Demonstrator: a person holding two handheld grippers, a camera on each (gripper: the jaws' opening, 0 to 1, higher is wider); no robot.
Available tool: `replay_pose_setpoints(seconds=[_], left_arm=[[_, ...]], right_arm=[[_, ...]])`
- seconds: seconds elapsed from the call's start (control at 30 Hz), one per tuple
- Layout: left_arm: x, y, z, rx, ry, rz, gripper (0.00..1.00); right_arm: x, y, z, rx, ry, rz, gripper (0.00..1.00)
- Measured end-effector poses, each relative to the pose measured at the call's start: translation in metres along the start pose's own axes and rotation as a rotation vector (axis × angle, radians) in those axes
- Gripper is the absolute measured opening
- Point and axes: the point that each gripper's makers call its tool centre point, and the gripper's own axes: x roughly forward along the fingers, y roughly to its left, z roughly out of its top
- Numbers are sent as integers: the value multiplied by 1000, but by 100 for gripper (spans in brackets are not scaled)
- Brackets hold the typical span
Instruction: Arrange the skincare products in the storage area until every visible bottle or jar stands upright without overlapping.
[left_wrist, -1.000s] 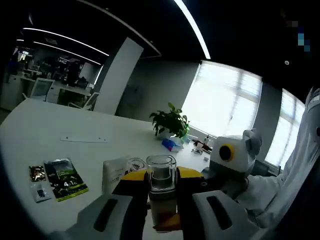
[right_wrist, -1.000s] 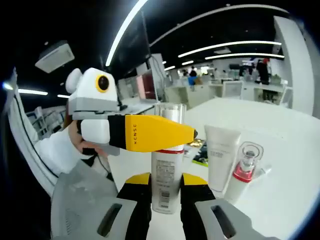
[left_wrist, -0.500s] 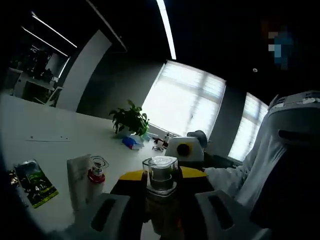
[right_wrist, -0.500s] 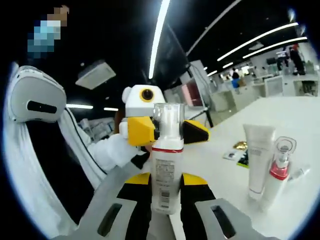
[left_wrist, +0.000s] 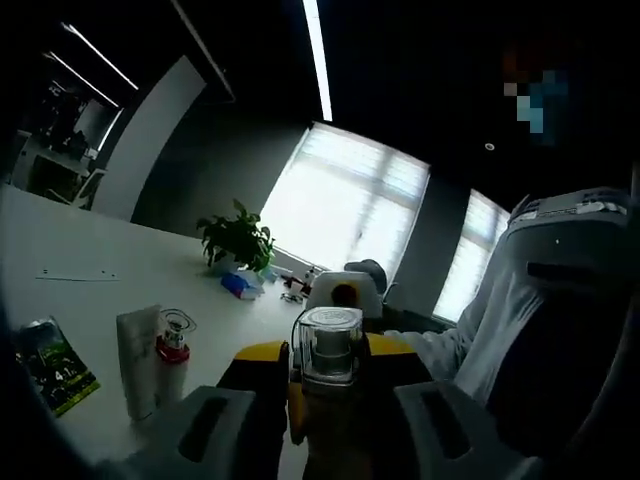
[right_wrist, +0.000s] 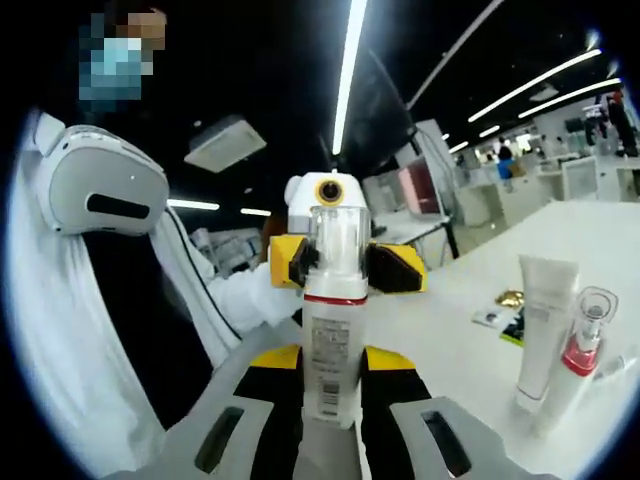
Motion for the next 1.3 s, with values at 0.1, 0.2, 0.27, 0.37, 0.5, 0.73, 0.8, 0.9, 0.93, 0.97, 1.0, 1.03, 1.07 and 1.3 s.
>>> replay_pose_setpoints(seconds=[0.1,0.2,0.27,0.37,0.5,0.73,0.8,0.9,0.93,0.97,1.0,1.03,1.07,1.3], left_arm=[[1,0,1,19,-8,1,18],[2,1,0,31,-2,15,18],[4,3,-1,38,8,28,17],[6,9,-2,60,13,60,17],[6,19,-4,118,23,113,17],[6,20,-1,156,0,122,17],[5,20,-1,155,3,119,17],[4,20,-3,173,9,119,17],[5,20,-5,198,14,123,17],[5,20,-6,200,17,123,17],[6,20,-7,196,23,122,17],[7,20,-9,194,26,121,17],[8,20,-10,195,27,120,17],[7,18,-18,223,42,96,18]], right_arm=[[-2,0,1,5,-10,15,14],[-2,-2,0,-3,-6,13,14],[-1,-4,-2,-28,7,4,15],[0,-10,-3,-37,11,-18,15],[-3,-25,-8,-87,34,-83,15],[-2,-27,-19,-104,82,-103,22],[-3,-28,-22,-100,87,-106,25],[-4,-30,-22,-119,87,-117,19],[-4,-32,-21,-130,81,-128,19],[-5,-32,-19,-134,74,-127,18],[-5,-33,-16,-136,62,-131,18],[-6,-35,-14,-141,55,-134,19],[-6,-36,-13,-150,55,-137,17],[-9,-40,-22,-204,97,-135,12]])
